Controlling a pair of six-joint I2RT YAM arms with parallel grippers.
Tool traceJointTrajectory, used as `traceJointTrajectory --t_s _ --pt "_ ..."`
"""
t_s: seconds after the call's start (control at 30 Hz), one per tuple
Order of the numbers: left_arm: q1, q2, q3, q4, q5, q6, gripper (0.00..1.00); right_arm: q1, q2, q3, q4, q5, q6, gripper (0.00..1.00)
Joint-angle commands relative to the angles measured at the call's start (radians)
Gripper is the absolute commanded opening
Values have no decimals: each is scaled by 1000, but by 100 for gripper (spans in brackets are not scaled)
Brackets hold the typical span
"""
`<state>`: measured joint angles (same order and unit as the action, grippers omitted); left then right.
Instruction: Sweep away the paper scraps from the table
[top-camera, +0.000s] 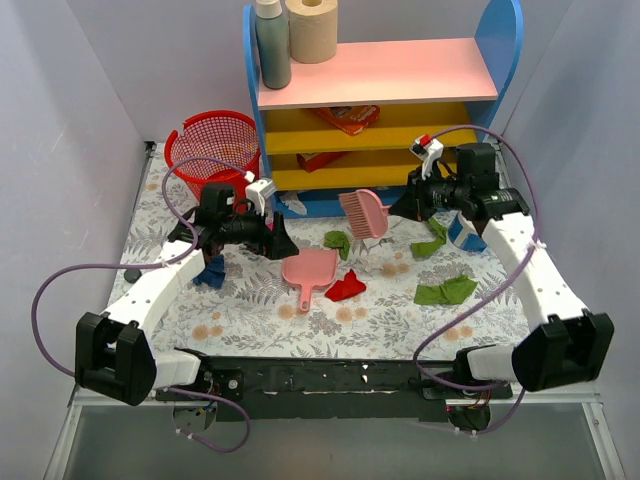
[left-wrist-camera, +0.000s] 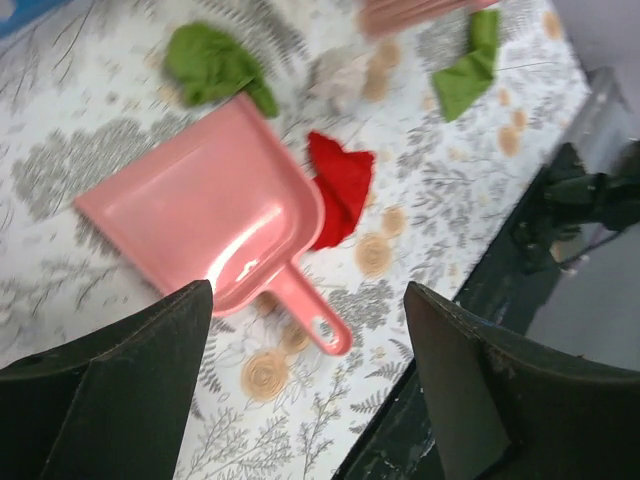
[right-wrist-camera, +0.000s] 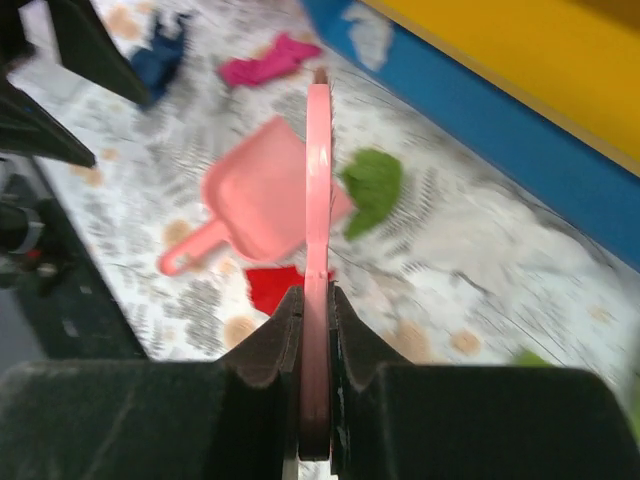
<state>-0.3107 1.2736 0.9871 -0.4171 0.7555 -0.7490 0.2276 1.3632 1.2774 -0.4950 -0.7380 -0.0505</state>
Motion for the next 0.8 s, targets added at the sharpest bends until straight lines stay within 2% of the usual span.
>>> traceJointTrajectory --t_s 0.0,0.07,0.17,0.4,0.57,0.6,0.63,0.77 --pt "1 -40 -70 -45 -234 -4 75 9 -156 -55 -122 322 -166 1" --pt "-1 -11 -83 -37 -304 -33 71 9 -203 -76 -142 392 -196 1" --pt "-8 58 -103 -16 -360 -56 67 9 -236 -104 -191 410 -210 1" --pt "-18 226 -50 11 -395 -98 59 7 -263 -128 -203 410 -229 1" --pt "-18 279 -47 55 -415 -95 53 9 -257 -127 -180 393 -230 1" --pt "-18 288 -44 57 -416 -95 51 9 -257 -127 -180 391 -230 1" --pt "-18 303 -44 66 -404 -95 45 9 -256 -127 -180 388 -230 1" --pt "-18 339 -27 64 -386 -81 38 7 -256 -138 -182 384 -235 1"
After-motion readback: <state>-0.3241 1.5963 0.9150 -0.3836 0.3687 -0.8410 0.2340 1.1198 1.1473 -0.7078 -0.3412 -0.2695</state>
